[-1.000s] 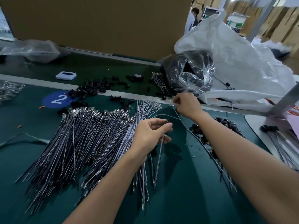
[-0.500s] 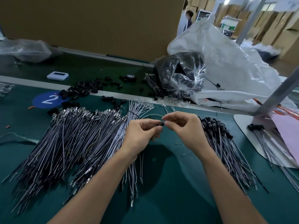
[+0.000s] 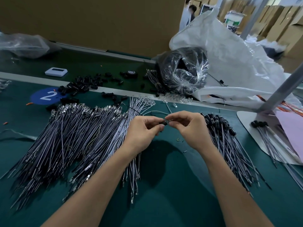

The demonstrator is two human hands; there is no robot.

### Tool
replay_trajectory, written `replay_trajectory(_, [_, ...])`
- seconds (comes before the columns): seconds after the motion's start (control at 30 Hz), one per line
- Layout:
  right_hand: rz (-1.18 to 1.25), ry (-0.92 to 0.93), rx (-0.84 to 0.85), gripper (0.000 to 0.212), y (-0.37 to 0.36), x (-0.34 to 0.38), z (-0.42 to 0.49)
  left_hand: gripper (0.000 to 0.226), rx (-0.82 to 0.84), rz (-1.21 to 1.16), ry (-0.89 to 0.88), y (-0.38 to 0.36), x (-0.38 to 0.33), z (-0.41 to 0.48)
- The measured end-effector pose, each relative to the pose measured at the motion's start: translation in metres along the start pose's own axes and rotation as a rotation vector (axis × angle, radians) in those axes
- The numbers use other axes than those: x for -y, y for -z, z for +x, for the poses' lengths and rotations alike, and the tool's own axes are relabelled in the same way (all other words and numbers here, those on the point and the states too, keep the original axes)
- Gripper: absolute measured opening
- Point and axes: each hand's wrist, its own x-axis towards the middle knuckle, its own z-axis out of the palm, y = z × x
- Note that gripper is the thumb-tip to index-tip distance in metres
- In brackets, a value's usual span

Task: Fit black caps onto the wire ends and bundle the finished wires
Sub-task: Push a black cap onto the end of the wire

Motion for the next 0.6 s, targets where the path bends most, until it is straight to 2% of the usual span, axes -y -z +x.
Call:
replay_trajectory(0.3, [0.158, -0.045, 0.027, 0.028, 0.0032, -0.0029, 0.0003, 0.026, -0.006, 0.004, -0.026, -0.0018, -0.0004, 0.0012])
replay_trajectory(0.47, [0.172, -0.062, 0.002, 0.022, 0.0004, -0.0056, 0.001, 0.022, 0.004, -0.009, -0.034, -0.0026, -0.0013, -0.0002])
replay_trajectory(0.6, [0.295, -0.083, 0.037, 0.019, 0.0039, -0.0058, 0.0014, 0.02, -0.04, -0.095, -0.024, -0.0024, -0.0059, -0.0013])
